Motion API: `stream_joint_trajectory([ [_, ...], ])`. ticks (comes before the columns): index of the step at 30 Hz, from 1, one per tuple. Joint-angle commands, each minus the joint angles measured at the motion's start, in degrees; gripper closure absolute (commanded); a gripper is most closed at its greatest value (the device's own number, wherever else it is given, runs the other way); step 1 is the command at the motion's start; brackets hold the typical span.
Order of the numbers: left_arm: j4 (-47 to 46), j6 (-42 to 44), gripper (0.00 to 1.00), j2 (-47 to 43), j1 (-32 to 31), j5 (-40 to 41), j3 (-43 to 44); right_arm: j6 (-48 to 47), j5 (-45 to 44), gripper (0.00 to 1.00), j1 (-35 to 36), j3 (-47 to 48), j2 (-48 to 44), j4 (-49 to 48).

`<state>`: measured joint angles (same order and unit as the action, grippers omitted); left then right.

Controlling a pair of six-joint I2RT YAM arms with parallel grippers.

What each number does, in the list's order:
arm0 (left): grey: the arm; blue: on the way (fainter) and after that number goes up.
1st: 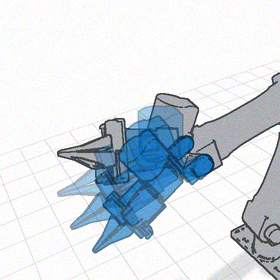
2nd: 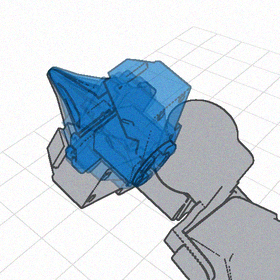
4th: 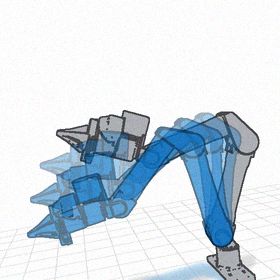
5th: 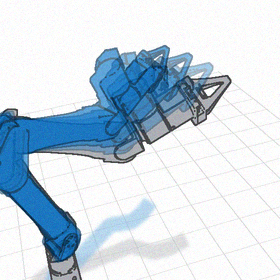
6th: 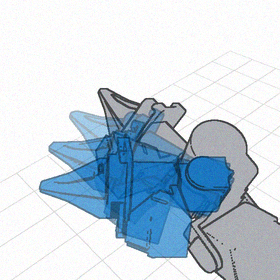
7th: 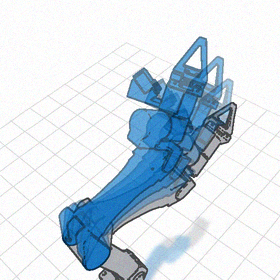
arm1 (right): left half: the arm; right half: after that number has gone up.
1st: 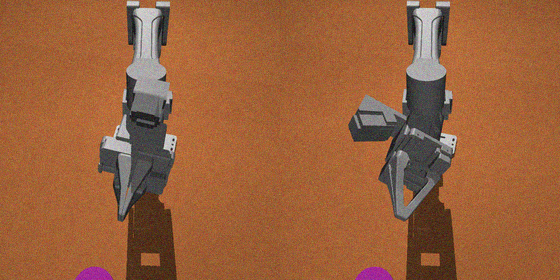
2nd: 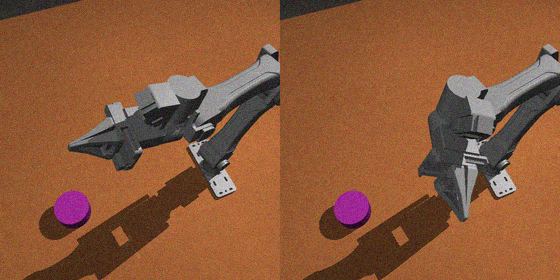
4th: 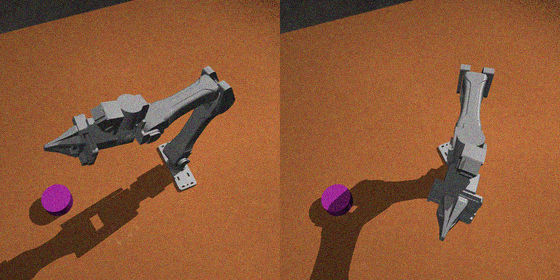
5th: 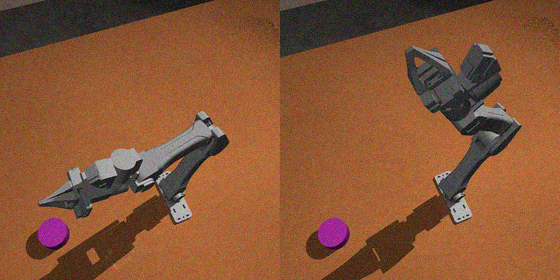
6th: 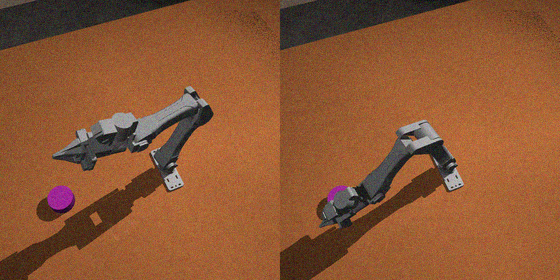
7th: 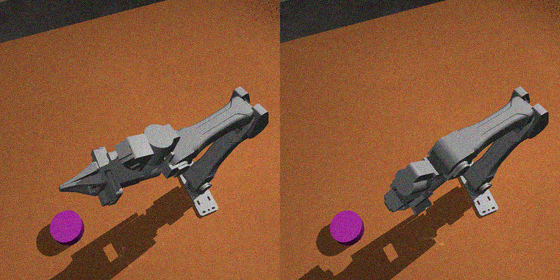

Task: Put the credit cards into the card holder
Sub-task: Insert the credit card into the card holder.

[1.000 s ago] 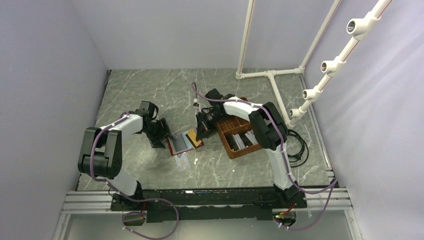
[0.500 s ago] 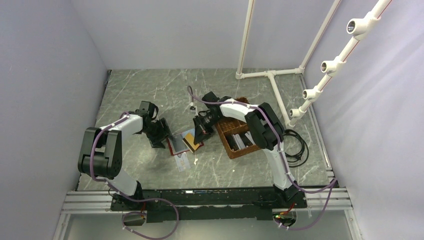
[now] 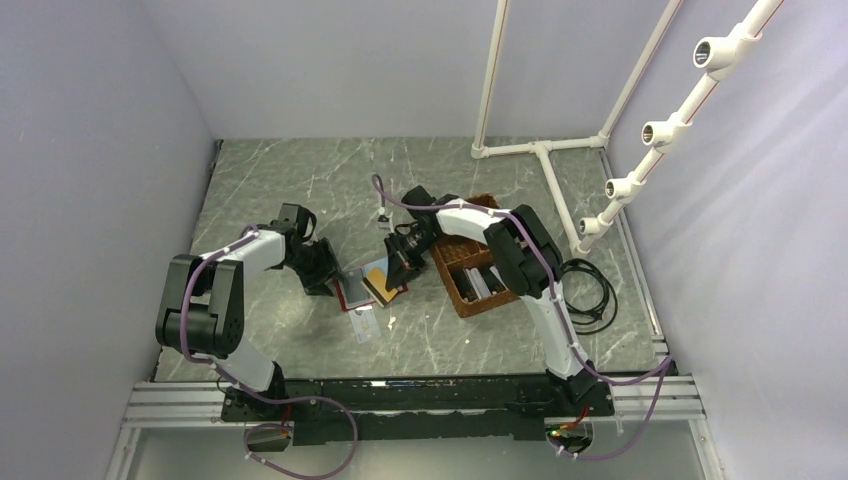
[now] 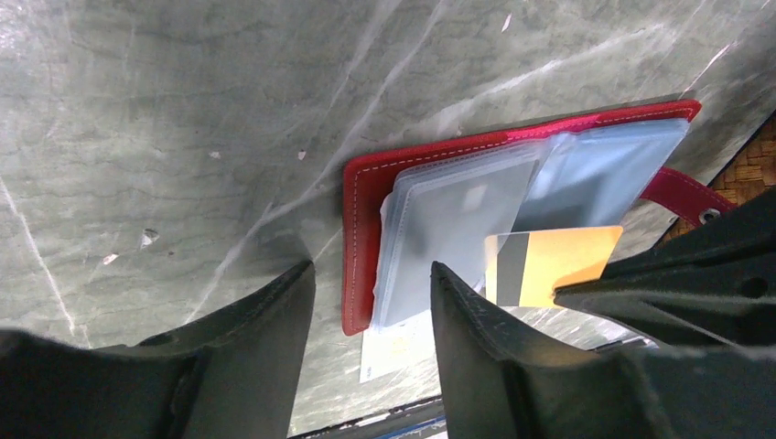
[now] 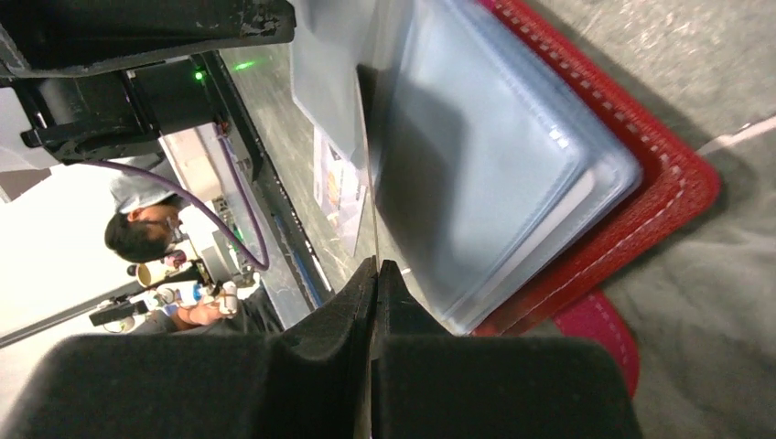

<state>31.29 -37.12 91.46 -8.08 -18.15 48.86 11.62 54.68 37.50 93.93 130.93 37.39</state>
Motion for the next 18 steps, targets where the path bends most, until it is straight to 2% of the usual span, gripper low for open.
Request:
stream_joint_trajectory([
  [1,-3.73,-0.18,0.47,2.40,-0.79,-0.01,-2.49,0.90,1.02,1.00,0.21,3.05,1.85,-2.75],
  [9,-4.39,-0.94,0.53,2.20,-2.18,-0.22,-3.58,4.75,0.87,1.00,0.13,7.77,5.68,-6.11],
  [18,-4.73,-1.22,0.55,1.80,-2.81,-0.52,-3.86,11.83,1.57,1.00,0.47,3.27,4.74,-15.93],
])
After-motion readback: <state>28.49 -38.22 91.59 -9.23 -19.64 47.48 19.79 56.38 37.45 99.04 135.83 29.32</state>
